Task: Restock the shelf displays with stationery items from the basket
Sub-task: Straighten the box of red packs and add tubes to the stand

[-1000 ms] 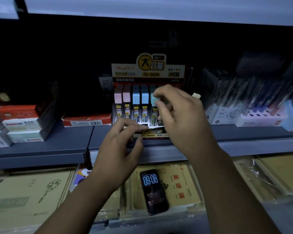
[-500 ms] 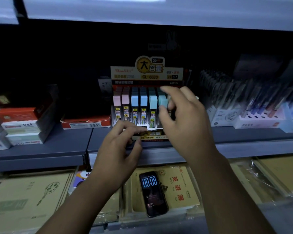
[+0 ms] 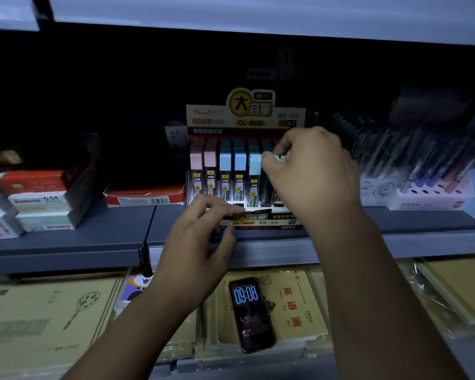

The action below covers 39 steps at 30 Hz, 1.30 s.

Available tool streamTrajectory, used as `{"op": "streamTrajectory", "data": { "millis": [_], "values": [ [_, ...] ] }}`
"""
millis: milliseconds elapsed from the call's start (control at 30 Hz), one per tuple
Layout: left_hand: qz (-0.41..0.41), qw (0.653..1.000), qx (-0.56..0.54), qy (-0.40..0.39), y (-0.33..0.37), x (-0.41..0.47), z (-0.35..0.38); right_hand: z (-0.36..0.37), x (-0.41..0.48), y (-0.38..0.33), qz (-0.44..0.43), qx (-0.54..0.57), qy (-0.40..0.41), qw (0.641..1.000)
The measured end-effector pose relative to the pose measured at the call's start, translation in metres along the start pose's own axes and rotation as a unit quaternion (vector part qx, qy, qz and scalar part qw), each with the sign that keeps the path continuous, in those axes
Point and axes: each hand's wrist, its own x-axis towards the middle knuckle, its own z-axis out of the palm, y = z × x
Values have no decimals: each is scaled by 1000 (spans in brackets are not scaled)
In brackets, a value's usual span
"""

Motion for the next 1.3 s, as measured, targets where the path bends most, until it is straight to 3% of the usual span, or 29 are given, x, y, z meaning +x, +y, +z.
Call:
{"op": "streamTrajectory", "data": {
  "millis": [367, 633, 833, 1033, 1200, 1300],
  "values": [
    [-3, 1000, 5, -1, 1, 0, 0, -9, 12, -12, 59, -32, -45, 997],
    [-2, 1000, 12, -2, 0, 0, 0, -7, 14, -15, 47, 84, 34, 995],
    [-5, 1000, 16, -7, 0, -1, 0, -20, 23, -7, 24, 215, 115, 970],
    [-4, 1000, 17, -7, 0, -1, 0, -22, 22, 9, 21, 354, 32, 935],
    [-4, 1000, 16, -4, 0, -2, 0, -17, 23, 20, 21, 392, 20, 920],
    [-7, 1000, 8, -6, -1, -1, 1, -15, 23, 25, 0, 368, -9, 930]
  ]
}}
